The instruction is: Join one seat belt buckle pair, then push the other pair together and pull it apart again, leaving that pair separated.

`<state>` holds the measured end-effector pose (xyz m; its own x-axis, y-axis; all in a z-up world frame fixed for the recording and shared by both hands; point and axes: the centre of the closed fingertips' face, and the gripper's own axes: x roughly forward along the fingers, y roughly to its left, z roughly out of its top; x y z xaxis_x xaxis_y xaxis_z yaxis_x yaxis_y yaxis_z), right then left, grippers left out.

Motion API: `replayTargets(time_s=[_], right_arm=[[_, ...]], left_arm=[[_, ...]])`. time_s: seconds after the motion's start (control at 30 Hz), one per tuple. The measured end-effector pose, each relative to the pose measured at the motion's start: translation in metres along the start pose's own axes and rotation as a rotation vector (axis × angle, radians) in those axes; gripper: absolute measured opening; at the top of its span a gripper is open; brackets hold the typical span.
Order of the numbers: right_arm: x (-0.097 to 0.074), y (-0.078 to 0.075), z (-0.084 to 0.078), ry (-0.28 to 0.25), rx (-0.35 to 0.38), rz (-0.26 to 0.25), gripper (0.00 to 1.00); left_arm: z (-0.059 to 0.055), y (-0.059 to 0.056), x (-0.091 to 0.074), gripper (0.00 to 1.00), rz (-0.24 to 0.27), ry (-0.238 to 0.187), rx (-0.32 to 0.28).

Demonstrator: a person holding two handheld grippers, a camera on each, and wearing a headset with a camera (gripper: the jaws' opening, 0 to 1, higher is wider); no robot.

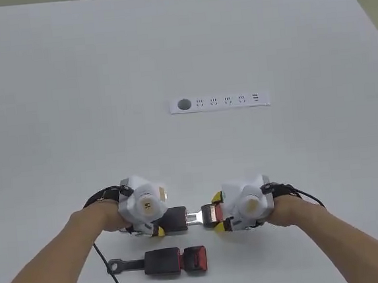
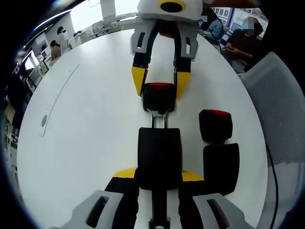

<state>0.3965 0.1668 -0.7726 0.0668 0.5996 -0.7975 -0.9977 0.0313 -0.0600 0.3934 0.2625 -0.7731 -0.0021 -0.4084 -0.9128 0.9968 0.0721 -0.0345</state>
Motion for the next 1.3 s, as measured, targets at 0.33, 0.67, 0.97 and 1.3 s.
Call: replayTargets(time_s=[0.33,0.67,0.97,1.3], right_arm=[[0.0044,0.0003,0.0081,-0.017,0.003,-0.005,0.31],[0.0037,0.0009,0.0086,-0.026,0.012,-0.010,0.30],[0.0030,0.0008,0.0089,-0.022,0.014,-0.016,0.29],[0.0053,0.0001,0.0084,-0.015,0.026,-0.018,0.29]], left_arm=[[0.0022,-0.0010,-0.0014,0.32,0.003,-0.010,-0.012],[0.0044,-0.0023,-0.0040,0.32,0.002,-0.021,-0.007],[0.0062,-0.0028,-0.0043,0.32,0.005,-0.029,-0.009],[0.0028,0.0000,-0.0004,0.31,0.005,-0.041,-0.015]])
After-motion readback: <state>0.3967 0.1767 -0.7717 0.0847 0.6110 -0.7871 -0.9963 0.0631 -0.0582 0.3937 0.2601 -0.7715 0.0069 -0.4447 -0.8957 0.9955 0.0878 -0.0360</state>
